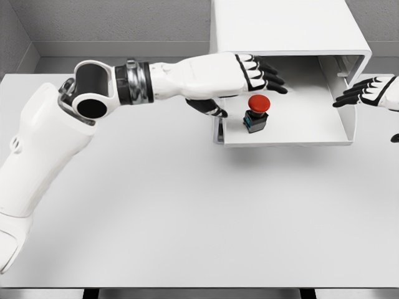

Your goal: Slide open multi-storey tabletop storage cabinets and put open load switch and slide close multi-storey tabletop storage cabinets

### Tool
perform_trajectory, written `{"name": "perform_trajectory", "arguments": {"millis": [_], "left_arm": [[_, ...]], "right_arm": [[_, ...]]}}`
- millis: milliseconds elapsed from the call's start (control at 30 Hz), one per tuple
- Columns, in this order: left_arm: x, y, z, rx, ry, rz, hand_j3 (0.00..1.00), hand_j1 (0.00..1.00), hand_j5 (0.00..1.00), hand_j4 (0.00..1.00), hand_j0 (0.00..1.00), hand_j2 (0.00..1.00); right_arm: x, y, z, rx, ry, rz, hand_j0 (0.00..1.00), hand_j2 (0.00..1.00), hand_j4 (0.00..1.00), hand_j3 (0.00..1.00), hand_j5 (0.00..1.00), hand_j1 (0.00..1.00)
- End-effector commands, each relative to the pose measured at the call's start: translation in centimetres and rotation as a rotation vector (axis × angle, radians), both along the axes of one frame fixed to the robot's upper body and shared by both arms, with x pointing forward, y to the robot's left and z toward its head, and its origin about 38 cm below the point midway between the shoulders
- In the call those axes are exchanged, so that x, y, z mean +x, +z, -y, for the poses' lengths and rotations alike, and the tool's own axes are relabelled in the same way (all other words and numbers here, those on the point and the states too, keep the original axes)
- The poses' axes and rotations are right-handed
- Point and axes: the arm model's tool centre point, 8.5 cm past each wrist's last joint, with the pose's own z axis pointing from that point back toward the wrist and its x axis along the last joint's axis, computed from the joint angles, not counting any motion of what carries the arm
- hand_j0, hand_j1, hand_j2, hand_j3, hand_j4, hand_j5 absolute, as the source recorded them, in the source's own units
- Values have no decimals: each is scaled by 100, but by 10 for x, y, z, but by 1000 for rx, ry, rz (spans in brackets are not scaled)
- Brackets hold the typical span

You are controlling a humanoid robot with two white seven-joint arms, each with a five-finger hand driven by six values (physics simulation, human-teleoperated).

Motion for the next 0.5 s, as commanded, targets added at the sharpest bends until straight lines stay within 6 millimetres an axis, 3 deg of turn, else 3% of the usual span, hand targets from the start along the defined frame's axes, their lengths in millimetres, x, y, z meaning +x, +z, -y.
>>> {"name": "perform_trajectory", "arguments": {"millis": [0,167,233,300,467], "left_arm": [[-10,12,-20,-19,-21,-3,100,100,100,100,100,100],[-30,20,-103,-62,-9,-145,100,100,100,100,100,100],[-33,14,-123,-66,14,-197,100,100,100,100,100,100],[-34,3,-130,-58,32,-224,100,100,100,100,100,100],[-34,1,-130,-56,32,-229,100,100,100,100,100,100]], "right_arm": [[0,2,0,10,-3,-1,100,100,100,100,100,100],[4,-5,-10,38,21,-6,100,100,100,100,100,100],[6,-14,-18,64,39,-20,100,100,100,100,100,100],[6,-22,-24,109,52,-45,100,100,100,100,100,100],[8,-38,-36,156,76,-76,100,100,100,100,100,100]]}}
